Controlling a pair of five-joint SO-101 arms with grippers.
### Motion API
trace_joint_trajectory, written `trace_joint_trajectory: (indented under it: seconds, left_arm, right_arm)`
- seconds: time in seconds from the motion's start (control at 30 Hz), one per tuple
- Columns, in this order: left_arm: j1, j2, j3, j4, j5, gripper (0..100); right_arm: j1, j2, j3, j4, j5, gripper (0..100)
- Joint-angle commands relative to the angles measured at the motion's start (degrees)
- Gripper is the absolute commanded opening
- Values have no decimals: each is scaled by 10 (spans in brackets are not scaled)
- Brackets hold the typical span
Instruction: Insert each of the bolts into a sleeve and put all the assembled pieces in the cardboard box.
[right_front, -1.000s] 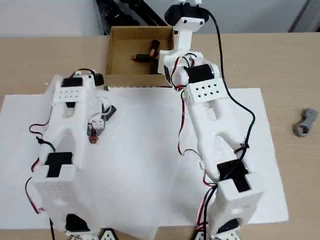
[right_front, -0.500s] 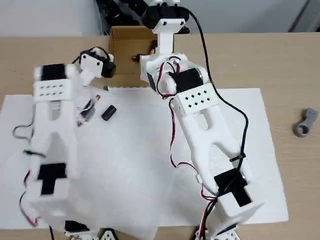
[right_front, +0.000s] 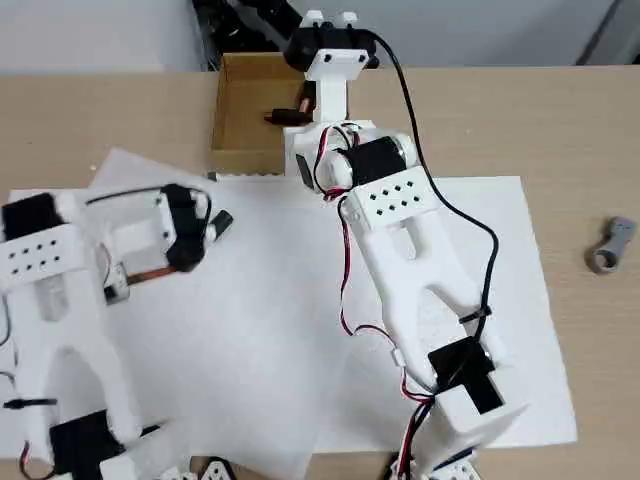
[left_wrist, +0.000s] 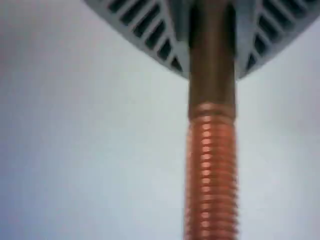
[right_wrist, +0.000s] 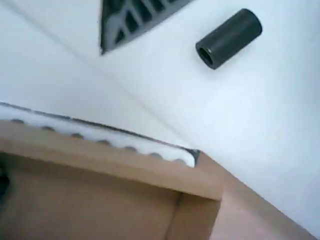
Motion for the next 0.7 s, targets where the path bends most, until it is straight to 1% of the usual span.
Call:
trace_joint_trajectory:
  seconds: [0.0, 0.2, 0.23, 0.3, 0.47, 0.53, 0.57, 0.67]
  left_arm:
    - [-19, -26, 34, 2, -52, 5]
    - [-19, -26, 139, -102, -55, 6]
    - [-18, -26, 151, -113, -55, 13]
    - [-18, -26, 165, -129, -53, 57]
    - [-19, -26, 167, -142, -52, 186]
    - [-19, -28, 164, -142, -51, 217]
    - [-20, -27, 158, -142, -42, 222]
    - [-20, -26, 127, -142, 17, 222]
  right_arm:
    - [-2, -17, -26, 15, -3, 184]
    - [-4, 4, -25, 37, -2, 184]
    - [-4, 6, -25, 36, 0, 184]
    - [-4, 8, -25, 34, 0, 184]
    - [-3, 13, -25, 33, 1, 184]
    - [-2, 13, -25, 33, 1, 184]
    - [-2, 13, -25, 33, 1, 184]
    - [-1, 13, -25, 33, 1, 184]
